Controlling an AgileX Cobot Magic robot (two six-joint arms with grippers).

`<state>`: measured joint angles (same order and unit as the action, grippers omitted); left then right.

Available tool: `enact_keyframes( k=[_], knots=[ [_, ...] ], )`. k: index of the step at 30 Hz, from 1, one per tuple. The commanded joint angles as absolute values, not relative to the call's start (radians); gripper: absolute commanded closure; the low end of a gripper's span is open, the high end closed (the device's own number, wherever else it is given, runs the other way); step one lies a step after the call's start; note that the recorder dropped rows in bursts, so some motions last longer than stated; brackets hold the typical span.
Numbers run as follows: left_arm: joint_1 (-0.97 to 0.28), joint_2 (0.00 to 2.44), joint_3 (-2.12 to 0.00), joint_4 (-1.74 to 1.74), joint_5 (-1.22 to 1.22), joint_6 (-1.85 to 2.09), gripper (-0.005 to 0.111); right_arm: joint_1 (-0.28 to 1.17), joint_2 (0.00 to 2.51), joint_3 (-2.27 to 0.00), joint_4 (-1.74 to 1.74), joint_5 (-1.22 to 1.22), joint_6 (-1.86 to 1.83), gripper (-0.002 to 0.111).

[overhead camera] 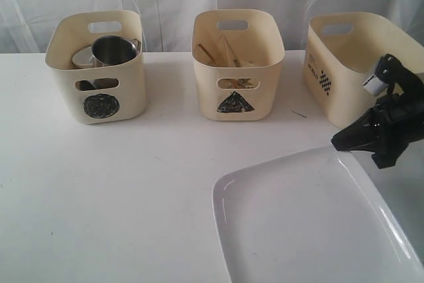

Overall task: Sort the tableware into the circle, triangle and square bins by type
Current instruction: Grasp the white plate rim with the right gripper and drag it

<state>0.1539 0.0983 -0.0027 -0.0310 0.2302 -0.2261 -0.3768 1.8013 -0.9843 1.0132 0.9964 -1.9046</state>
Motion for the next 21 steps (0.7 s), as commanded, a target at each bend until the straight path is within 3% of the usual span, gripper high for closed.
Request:
enact_keyframes(
  k=[1,18,21],
  knots=[
    [0.147,0.093,0.0,-0.037,0.231,-0.227,0.107,-0.378,1.786,-0.988,0.989,1.039,-1.874,0.108],
    [0.147,0.093,0.0,-0.037,0.231,-0.227,0.107,-0.378,1.93,-0.988,0.83,0.954,-1.819,0.108],
    [0.147,0.093,0.0,-0.037,0.231,-0.227,0.107,-0.378,1.932,-0.988,0.83,0.943,-1.778,0.1]
  ],
)
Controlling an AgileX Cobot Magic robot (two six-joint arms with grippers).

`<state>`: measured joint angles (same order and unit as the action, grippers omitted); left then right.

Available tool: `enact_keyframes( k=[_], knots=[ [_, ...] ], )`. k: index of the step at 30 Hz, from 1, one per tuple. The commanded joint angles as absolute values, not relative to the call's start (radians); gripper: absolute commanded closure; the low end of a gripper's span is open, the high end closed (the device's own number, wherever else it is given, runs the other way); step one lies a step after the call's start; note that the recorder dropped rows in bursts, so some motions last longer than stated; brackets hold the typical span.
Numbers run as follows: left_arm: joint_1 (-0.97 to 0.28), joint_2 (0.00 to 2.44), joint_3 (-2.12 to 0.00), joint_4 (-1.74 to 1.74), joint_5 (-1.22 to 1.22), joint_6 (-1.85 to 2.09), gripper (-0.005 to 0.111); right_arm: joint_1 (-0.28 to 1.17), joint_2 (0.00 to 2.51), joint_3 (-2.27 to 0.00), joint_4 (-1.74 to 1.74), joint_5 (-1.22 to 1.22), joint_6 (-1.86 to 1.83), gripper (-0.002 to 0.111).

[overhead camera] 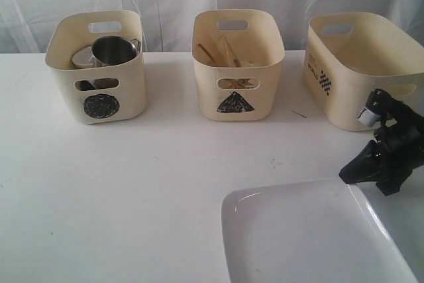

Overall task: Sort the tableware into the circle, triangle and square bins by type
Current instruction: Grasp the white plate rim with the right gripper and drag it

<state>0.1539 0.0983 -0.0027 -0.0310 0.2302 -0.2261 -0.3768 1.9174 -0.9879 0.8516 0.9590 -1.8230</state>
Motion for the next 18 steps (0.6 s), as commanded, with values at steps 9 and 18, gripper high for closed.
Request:
enact_keyframes(
  k=[9,18],
  knots=[
    [0.147,0.093,0.0,-0.037,0.231,-0.227,0.107,-0.378,1.936,-0.988,0.81,0.945,-1.772,0.067],
    [0.147,0.093,0.0,-0.037,0.231,-0.227,0.107,-0.378,1.979,-0.987,0.795,1.012,-1.839,0.067]
  ],
)
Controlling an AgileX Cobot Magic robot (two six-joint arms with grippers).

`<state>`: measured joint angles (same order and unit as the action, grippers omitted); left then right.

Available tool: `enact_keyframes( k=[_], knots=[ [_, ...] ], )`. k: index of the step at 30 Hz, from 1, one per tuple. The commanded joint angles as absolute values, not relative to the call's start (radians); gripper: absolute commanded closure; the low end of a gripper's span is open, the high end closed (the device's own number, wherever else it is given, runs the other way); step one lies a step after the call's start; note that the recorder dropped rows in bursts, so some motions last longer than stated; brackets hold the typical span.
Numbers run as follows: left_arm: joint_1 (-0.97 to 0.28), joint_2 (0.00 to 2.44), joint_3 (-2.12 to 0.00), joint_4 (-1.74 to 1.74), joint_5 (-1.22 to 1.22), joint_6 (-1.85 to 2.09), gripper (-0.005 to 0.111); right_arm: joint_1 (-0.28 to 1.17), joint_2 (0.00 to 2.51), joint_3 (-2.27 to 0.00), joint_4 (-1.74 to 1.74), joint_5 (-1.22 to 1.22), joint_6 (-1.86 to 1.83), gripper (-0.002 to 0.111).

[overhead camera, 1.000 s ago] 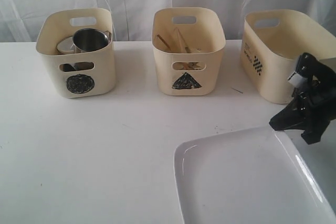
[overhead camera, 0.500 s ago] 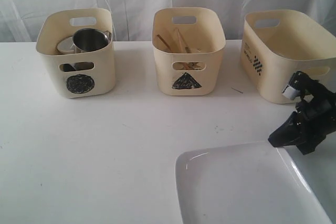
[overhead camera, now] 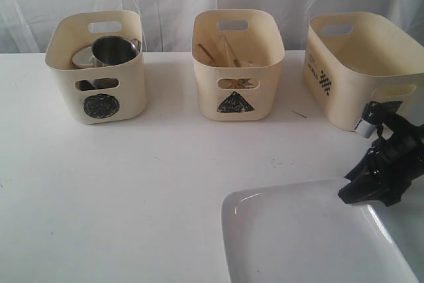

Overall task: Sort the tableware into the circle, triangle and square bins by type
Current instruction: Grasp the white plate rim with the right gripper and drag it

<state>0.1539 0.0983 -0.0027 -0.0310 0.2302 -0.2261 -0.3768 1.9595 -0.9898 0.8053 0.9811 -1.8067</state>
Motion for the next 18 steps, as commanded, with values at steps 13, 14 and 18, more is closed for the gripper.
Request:
enact_keyframes(
  k=[13,14,18],
  knots=[
    [0.147,0.093,0.0,-0.037,0.231,-0.227,0.107,-0.378,2.033,-0.987,0.584,1.007,-1.842,0.108],
    [0.147,0.093,0.0,-0.037,0.231,-0.227,0.107,-0.378,2.033,-0.987,0.58,0.997,-1.829,0.108],
    [0.147,0.093,0.0,-0.037,0.231,-0.227,0.107,-0.378,2.033,-0.987,0.593,0.978,-1.777,0.108]
  ],
)
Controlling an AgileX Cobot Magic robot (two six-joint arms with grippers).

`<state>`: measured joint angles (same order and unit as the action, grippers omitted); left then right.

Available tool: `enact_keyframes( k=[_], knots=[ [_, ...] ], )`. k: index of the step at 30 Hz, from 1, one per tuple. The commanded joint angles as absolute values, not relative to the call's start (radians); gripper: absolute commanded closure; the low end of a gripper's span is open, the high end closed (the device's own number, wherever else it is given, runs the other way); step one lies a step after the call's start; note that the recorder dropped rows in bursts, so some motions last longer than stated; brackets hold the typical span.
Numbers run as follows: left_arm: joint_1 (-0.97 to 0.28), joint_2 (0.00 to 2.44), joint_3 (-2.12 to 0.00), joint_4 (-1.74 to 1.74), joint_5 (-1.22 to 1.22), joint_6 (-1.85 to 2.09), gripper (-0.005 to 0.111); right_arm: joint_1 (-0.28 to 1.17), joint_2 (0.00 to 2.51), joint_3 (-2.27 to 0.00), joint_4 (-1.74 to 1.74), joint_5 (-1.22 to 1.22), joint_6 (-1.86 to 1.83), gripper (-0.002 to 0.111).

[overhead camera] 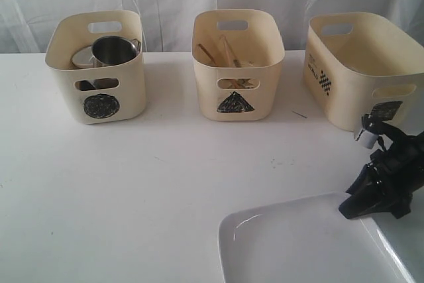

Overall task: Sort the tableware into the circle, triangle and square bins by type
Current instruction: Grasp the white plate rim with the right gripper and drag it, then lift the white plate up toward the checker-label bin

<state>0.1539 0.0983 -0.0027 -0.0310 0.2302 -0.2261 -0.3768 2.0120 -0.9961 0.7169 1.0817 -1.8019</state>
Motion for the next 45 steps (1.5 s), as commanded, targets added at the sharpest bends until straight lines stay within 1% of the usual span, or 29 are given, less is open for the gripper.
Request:
enact_keyframes(
  k=[1,5,12,19,40,45],
  knots=[
    [0.147,0.093,0.0,-0.037,0.231,-0.227,0.107,-0.378,2.033,-0.987,0.604,0.973,-1.767,0.108],
    [0.147,0.093,0.0,-0.037,0.231,-0.227,0.107,-0.378,2.027,-0.987,0.666,0.981,-1.742,0.108],
    [0.147,0.093,0.0,-0.037,0.231,-0.227,0.107,-0.378,2.006,-1.008,0.688,1.132,-1.72,0.108],
    [0.147,0.093,0.0,-0.037,0.231,-0.227,0.107,-0.378,1.959,-1.05,0.708,1.216,-1.616,0.108],
    [0.147,0.093,0.0,-0.037,0.231,-0.227,0.107,-0.378,1.957,-1.057,0.84,1.217,-1.249,0.108],
    [0.147,0.093,0.0,-0.037,0.231,-0.227,0.107,-0.378,1.932,-1.057,0.843,1.221,-1.23,0.108]
  ],
)
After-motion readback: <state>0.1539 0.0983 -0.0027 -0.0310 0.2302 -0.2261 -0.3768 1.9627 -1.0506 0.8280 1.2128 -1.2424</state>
